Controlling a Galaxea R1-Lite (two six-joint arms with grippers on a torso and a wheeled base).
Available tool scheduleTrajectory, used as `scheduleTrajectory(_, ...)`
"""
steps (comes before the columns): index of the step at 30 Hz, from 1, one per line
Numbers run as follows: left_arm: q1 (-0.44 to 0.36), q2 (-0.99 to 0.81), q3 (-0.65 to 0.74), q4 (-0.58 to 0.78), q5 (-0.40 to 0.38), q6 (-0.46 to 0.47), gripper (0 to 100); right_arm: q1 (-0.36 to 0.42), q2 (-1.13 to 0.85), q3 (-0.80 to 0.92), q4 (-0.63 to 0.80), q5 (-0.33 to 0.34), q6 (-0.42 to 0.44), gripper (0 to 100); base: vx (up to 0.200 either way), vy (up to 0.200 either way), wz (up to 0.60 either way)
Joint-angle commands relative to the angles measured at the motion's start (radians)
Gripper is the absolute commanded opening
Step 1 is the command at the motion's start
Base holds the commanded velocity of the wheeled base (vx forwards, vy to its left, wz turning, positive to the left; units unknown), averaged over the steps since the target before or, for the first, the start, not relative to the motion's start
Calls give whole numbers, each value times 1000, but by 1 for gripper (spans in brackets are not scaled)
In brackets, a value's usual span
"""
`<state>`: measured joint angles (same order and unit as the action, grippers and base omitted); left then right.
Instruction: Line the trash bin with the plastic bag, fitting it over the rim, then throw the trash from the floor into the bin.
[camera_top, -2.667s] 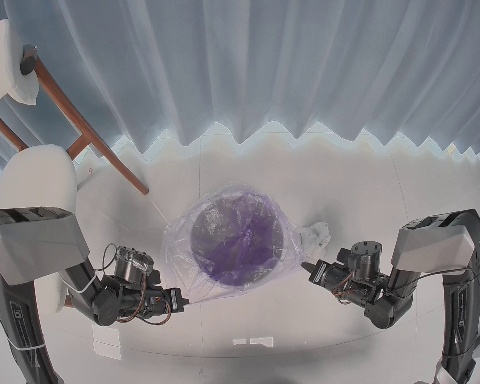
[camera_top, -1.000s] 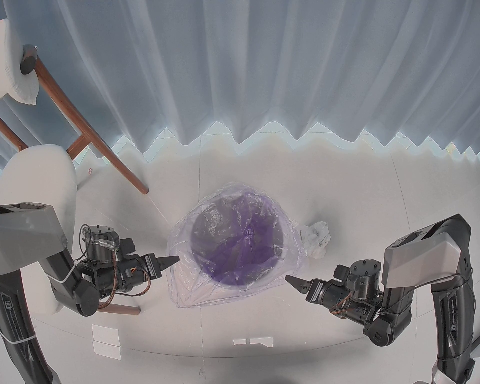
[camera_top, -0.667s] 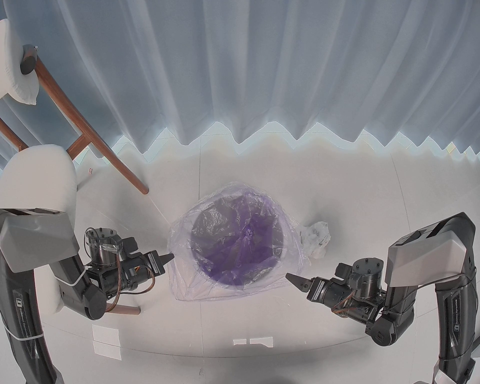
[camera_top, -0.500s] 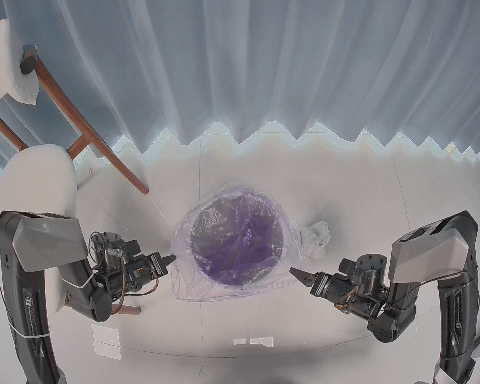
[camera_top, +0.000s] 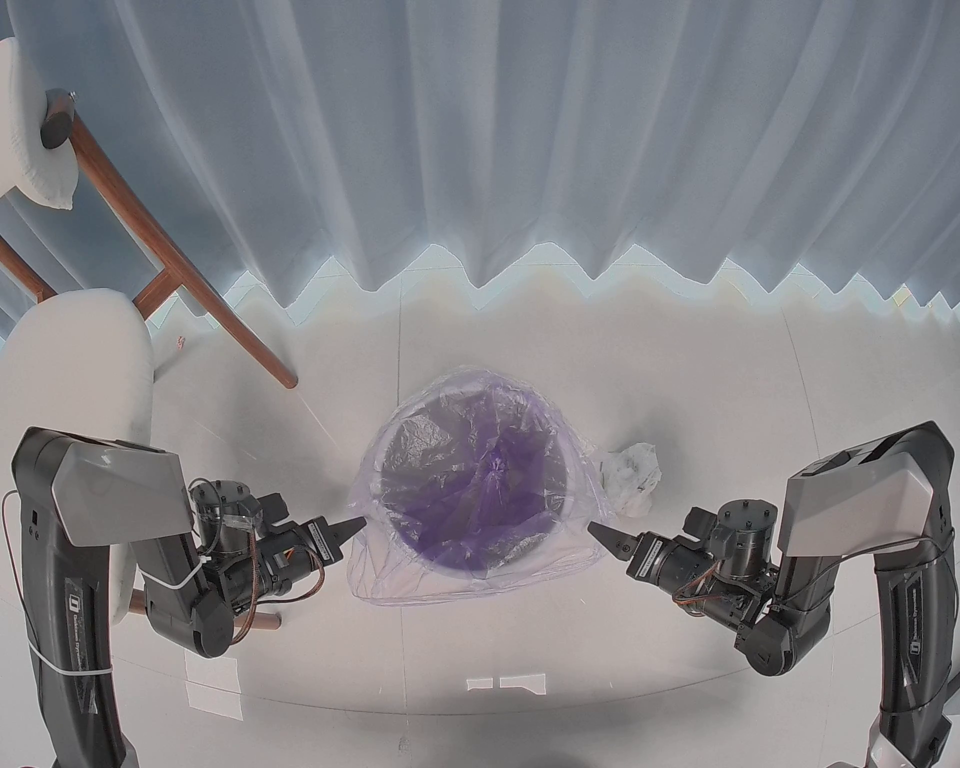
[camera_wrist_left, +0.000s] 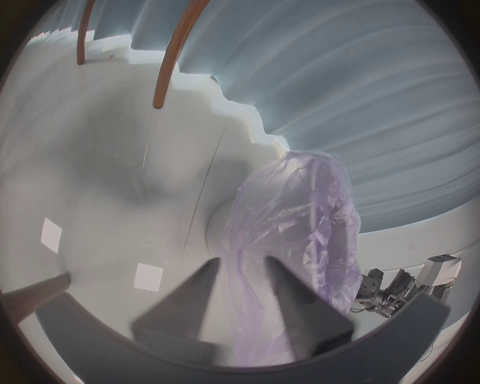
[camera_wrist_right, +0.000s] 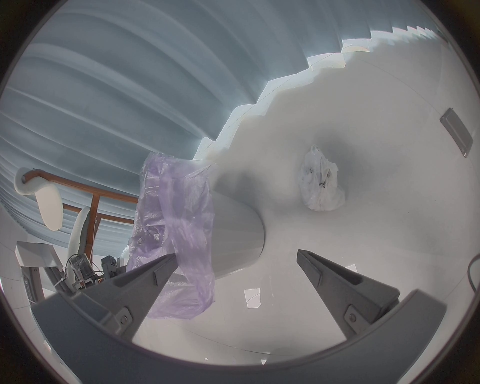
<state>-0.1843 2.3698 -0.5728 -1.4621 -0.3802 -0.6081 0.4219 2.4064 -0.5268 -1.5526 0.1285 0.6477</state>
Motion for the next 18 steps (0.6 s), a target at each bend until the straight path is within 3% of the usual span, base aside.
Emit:
scheduleTrajectory(1, 8, -6, 27, -90, 3, 8, 100, 0, -4, 2, -15, 0, 0, 100, 0, 0, 0)
scheduleTrajectory(12, 58, -270, 117, -87, 1, 28, 100, -6, -7, -2, -17, 0, -3, 100, 0, 0, 0)
scheduleTrajectory(18, -1, -442, 137, -87, -12, 30, 100, -2, -99, 5, -17, 0, 12, 100, 0, 0, 0)
